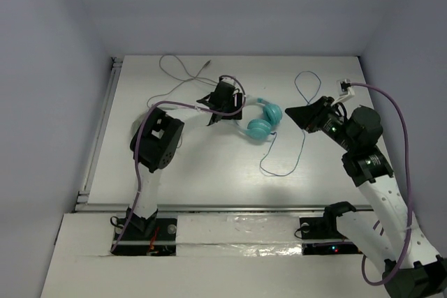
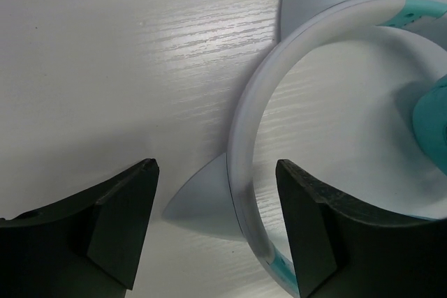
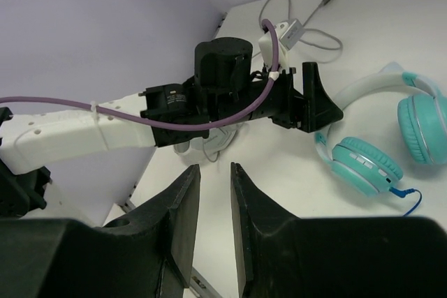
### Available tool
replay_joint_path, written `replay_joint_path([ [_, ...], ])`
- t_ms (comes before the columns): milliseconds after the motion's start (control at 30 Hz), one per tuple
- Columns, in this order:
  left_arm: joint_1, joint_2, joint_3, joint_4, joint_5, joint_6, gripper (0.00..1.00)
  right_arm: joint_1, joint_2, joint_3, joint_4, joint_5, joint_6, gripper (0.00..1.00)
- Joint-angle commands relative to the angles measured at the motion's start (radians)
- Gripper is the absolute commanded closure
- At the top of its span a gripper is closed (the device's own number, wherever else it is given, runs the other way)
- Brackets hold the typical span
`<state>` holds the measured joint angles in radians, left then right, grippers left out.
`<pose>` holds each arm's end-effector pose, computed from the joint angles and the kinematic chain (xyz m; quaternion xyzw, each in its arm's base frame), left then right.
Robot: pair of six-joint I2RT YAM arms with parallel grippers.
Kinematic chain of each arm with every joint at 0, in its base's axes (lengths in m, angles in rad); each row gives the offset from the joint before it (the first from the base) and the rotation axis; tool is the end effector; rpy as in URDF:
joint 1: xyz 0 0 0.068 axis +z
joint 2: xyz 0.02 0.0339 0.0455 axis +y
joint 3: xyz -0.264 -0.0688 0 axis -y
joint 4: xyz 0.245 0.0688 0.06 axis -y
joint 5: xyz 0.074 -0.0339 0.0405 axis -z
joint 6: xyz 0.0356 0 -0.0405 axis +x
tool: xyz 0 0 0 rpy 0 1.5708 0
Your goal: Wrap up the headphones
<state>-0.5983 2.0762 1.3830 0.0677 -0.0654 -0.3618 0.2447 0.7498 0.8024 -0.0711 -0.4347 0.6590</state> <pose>0.3842 -0.2591 0.1700 0.0902 0.8854 -0.1843 0.4170 0.1657 0.0568 0.3642 -0.0045 0.7130 0.4371 0.5482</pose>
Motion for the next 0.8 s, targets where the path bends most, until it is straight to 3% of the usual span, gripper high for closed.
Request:
replay_joint_path([
  [0, 0.003, -0.007, 0.025, -0.022, -0.017, 0.033, 0.33, 0.010, 0.006, -0.003, 0.039, -0.026, -0.012, 0.70],
  [167, 0.003, 0.054, 0.074, -0.028, 0.039, 0.098, 0.36, 0.010, 0.005, -0.003, 0.039, -0.016, -0.010, 0.70],
  [367, 0.003, 0.127, 0.157, -0.051, 0.059, 0.164, 0.47, 0.010, 0.014, -0.015, 0.056, -0.013, -0.002, 0.71],
  [600, -0.015, 0.191, 0.208, -0.066, 0.105, 0.172, 0.49, 0.010, 0.019, -0.029, 0.099, -0.012, 0.014, 0.72],
  [733, -0.043, 0.206, 0.229, -0.109, 0.043, 0.207, 0.56, 0.019, 0.023, -0.026, 0.105, -0.007, 0.016, 0.72],
  [767, -0.043, 0.206, 0.228, -0.114, 0.036, 0.210, 0.63, 0.019, 0.023, -0.025, 0.106, -0.006, 0.014, 0.72],
])
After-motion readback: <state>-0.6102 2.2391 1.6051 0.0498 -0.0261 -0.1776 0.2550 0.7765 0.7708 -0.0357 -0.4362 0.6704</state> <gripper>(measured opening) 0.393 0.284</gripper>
